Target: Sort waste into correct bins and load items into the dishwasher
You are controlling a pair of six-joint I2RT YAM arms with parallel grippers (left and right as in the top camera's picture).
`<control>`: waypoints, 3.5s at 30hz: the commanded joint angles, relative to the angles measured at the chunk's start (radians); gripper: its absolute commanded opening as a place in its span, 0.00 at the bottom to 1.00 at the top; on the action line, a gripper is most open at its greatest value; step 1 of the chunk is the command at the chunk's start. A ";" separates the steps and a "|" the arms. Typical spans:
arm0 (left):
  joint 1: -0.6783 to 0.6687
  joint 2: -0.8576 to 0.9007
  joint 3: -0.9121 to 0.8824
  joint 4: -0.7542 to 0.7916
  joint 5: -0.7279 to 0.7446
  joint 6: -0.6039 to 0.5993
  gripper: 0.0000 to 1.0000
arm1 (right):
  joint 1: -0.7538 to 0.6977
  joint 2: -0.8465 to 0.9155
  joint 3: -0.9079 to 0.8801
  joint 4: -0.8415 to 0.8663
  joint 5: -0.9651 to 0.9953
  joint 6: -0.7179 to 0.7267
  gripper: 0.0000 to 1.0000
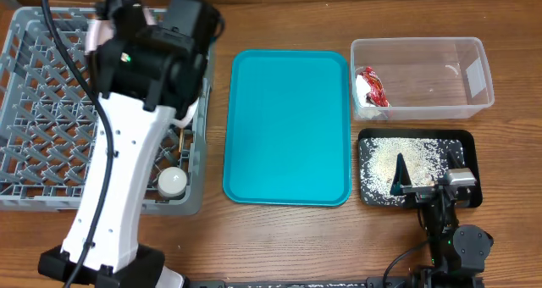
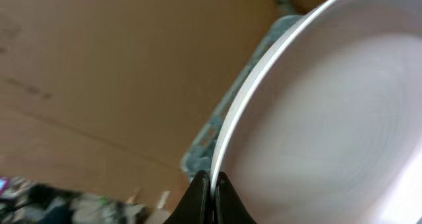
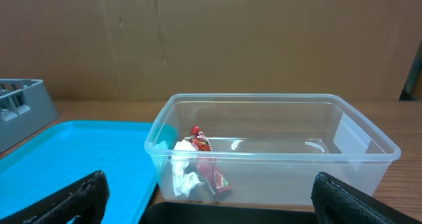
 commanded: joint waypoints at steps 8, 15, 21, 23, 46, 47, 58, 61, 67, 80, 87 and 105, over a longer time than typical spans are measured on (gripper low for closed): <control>0.129 0.084 -0.093 -0.005 -0.214 -0.187 0.04 | -0.003 -0.011 -0.011 0.006 -0.005 0.000 1.00; 0.154 0.087 -0.357 0.092 -0.365 -0.369 0.04 | -0.003 -0.011 -0.011 0.006 -0.005 0.000 1.00; 0.161 0.122 -0.513 0.251 -0.386 -0.340 0.04 | -0.003 -0.011 -0.011 0.006 -0.005 0.000 1.00; 0.167 0.149 -0.534 0.301 -0.383 -0.309 0.04 | -0.003 -0.011 -0.011 0.006 -0.005 0.000 1.00; 0.148 0.281 -0.536 0.380 -0.383 -0.325 0.84 | -0.003 -0.011 -0.011 0.006 -0.005 0.000 1.00; 0.142 0.265 -0.534 0.380 -0.379 -0.325 0.89 | -0.003 -0.011 -0.011 0.006 -0.005 0.000 1.00; -0.017 0.057 -0.370 0.396 0.010 -0.148 0.97 | -0.003 -0.011 -0.011 0.006 -0.004 0.000 1.00; -0.103 0.027 -0.325 0.419 0.155 -0.040 0.89 | -0.003 -0.011 -0.011 0.006 -0.005 0.000 1.00; -0.299 0.010 -0.314 0.473 0.354 0.043 0.96 | -0.003 -0.011 -0.011 0.006 -0.005 0.000 1.00; -0.478 -0.069 -0.290 0.441 0.600 0.028 0.89 | -0.003 -0.011 -0.011 0.006 -0.005 0.000 1.00; -0.479 -0.322 -0.274 0.397 0.592 0.036 1.00 | -0.003 -0.011 -0.011 0.006 -0.005 0.000 1.00; -0.478 -0.664 -0.285 0.267 0.537 0.035 1.00 | -0.003 -0.011 -0.011 0.006 -0.005 0.000 1.00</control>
